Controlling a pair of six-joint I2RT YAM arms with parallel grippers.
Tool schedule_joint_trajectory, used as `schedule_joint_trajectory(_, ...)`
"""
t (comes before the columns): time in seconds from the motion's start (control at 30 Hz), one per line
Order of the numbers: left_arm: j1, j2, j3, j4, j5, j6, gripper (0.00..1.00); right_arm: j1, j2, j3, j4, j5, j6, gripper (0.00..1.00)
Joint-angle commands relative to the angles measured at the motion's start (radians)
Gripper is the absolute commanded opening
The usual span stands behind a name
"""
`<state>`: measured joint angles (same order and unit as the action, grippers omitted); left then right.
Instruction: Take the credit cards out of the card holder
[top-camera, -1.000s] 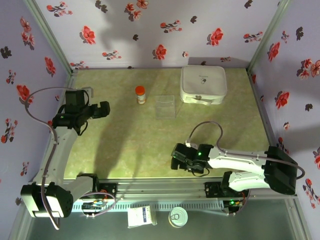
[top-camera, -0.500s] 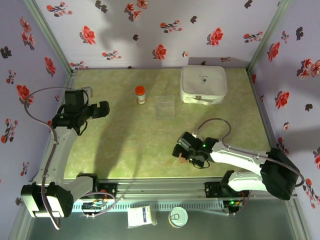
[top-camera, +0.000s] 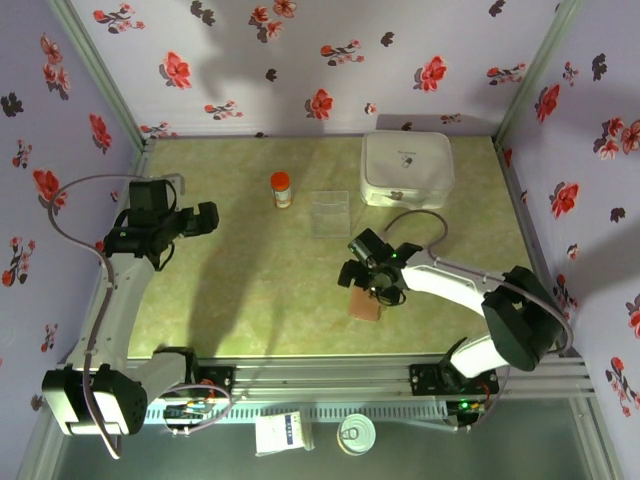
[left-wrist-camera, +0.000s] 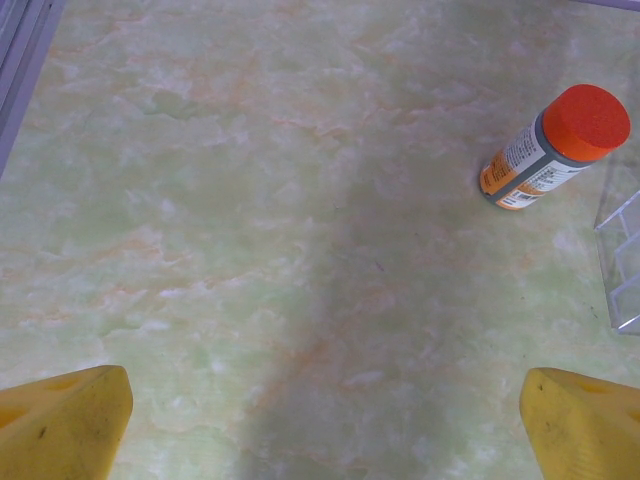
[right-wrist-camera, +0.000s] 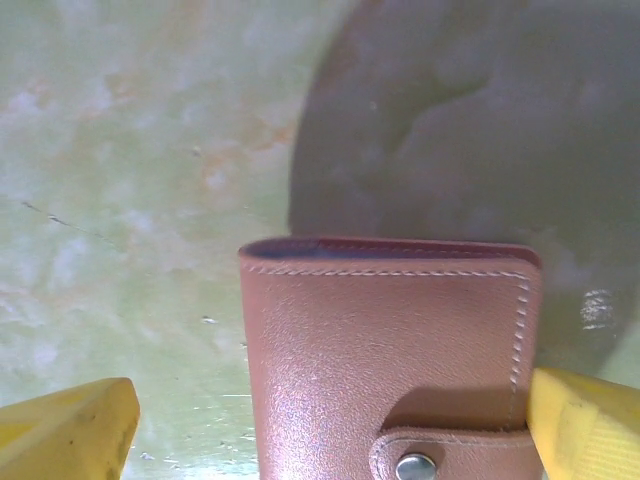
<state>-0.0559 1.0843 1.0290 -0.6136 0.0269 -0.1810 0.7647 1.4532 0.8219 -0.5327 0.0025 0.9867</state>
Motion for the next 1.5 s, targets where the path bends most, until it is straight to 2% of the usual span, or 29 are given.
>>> schedule_joint_trajectory(0.0, 0.008, -0.012, -0.015, 0.011, -0.002, -0.012, 1.0, 0.005, -0.009, 0.023, -0.13, 0.059, -0.039, 0.99)
schedule_joint_trajectory(0.17, 0.009, -0.007, -0.012, 0.011, 0.006, -0.012, 1.0, 0.051, -0.002, 0.022, -0.162, 0.058, -0.042, 0.99)
schedule_joint_trajectory(0.47, 0.009, -0.015, -0.014, 0.008, 0.011, -0.009, 1.0, 0.058, 0.133, 0.077, -0.175, 0.042, -0.123, 0.99)
schedule_joint_trajectory(0.63, 0.009, -0.013, -0.014, 0.008, 0.018, -0.008, 1.0, 0.058, 0.172, 0.076, -0.144, 0.031, -0.118, 0.95)
schedule_joint_trajectory(0.77, 0.01, -0.003, -0.004, -0.014, 0.022, -0.042, 1.0, 0.063, 0.181, 0.1, -0.159, 0.044, -0.122, 0.87)
schedule_joint_trajectory(0.93, 0.004, 0.018, -0.005, -0.048, 0.09, -0.145, 1.0, 0.082, 0.192, 0.191, -0.22, 0.067, -0.153, 0.78)
schedule_joint_trajectory(1.1, -0.008, 0.02, -0.115, 0.041, 0.204, -0.242, 1.0, 0.108, 0.274, 0.342, -0.244, 0.068, -0.169, 0.7)
schedule_joint_trajectory(1.37, -0.067, 0.109, -0.231, 0.197, 0.324, -0.368, 0.99, 0.171, 0.513, 0.608, -0.255, 0.045, -0.182, 0.69)
schedule_joint_trajectory(1.47, -0.1, 0.151, -0.291, 0.312, 0.392, -0.443, 0.93, 0.18, 0.559, 0.633, -0.241, 0.033, -0.172, 0.71)
